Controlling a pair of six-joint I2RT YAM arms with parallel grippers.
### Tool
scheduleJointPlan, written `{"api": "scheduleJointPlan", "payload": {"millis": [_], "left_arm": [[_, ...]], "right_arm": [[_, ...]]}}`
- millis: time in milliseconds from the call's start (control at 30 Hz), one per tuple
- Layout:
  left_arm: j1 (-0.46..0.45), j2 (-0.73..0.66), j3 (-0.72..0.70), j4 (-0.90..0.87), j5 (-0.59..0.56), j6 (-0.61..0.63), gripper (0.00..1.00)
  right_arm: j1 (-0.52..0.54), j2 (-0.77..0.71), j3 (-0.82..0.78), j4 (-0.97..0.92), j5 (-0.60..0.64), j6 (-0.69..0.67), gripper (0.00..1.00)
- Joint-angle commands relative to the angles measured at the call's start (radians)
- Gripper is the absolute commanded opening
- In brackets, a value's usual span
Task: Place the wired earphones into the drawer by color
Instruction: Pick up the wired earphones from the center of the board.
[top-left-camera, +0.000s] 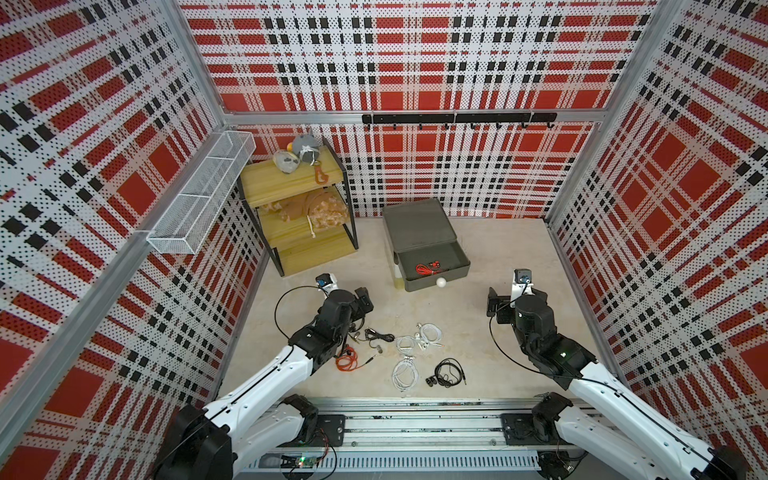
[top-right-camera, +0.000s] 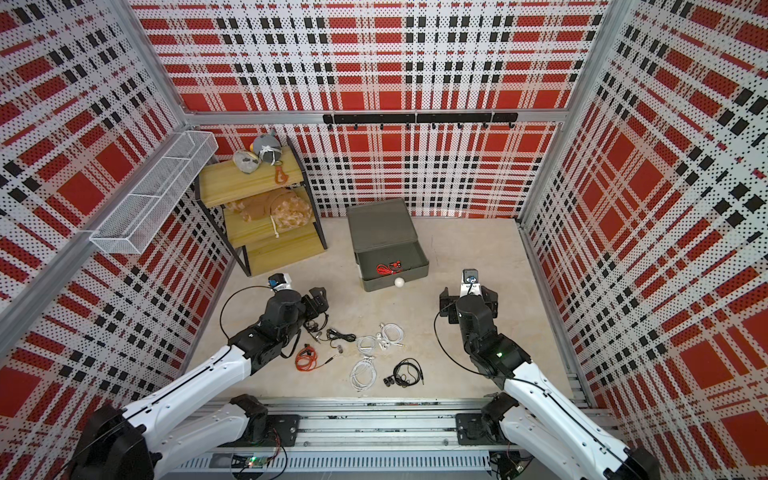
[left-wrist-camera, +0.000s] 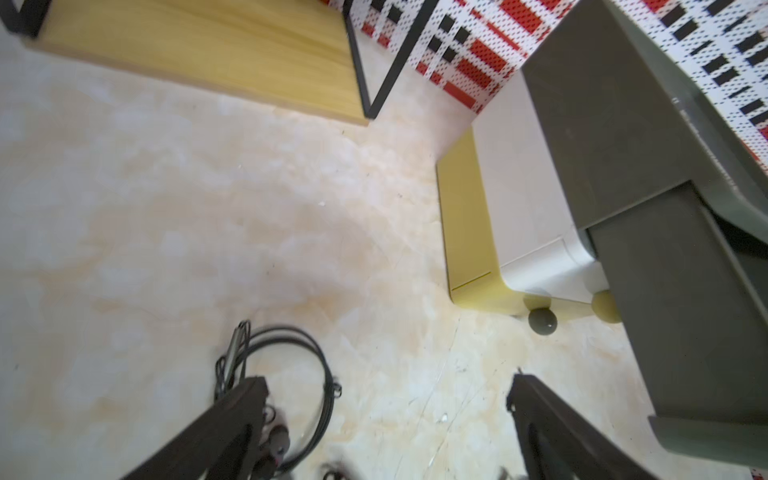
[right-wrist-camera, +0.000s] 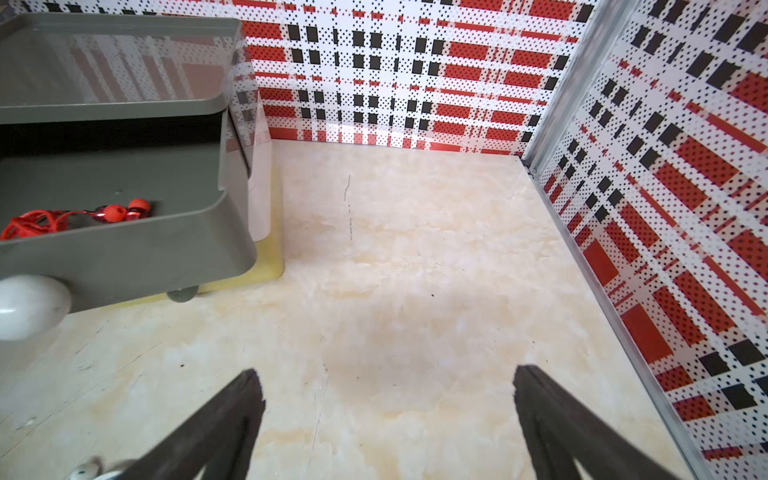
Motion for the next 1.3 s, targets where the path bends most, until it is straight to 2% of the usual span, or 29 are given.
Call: {"api": "scheduleJointPlan", "payload": {"millis": [0, 267, 533, 767, 1100, 1267], "left_arm": [[-0.011, -0.041, -0.029, -0.125, 0.004, -0.111, 0.95], [-0.038, -0.092, -0.070, -0.276, 0.025, -0.223, 0.93], [-0.099, -0.108, -0.086, -0.453, 0.049, -0.312, 0.89], [-0.144, -0.181, -0.103, -0.583, 0.044, -0.395, 0.87], [-0.179, -0.138, -0.115, -0.639, 0.045, -0.434, 0.78], [-0.206, -0.133, -0.127, -0.661, 0.037, -0.469, 0.68]], "right_arm": [[-0.008, 0.005, -0.036, 0.105, 0.044, 0.014, 1.00], [-0.008, 0.011, -0.136, 0.200, 0.053, 0.033, 1.00], [-0.009, 0.014, -0.151, 0.208, 0.051, 0.041, 1.00], [-0.009, 0.038, -0.147, 0.203, 0.044, 0.044, 1.00], [-0.013, 0.041, -0.156, 0.210, 0.045, 0.044, 1.00], [-0.014, 0.043, -0.155, 0.206, 0.037, 0.047, 1.00]]}}
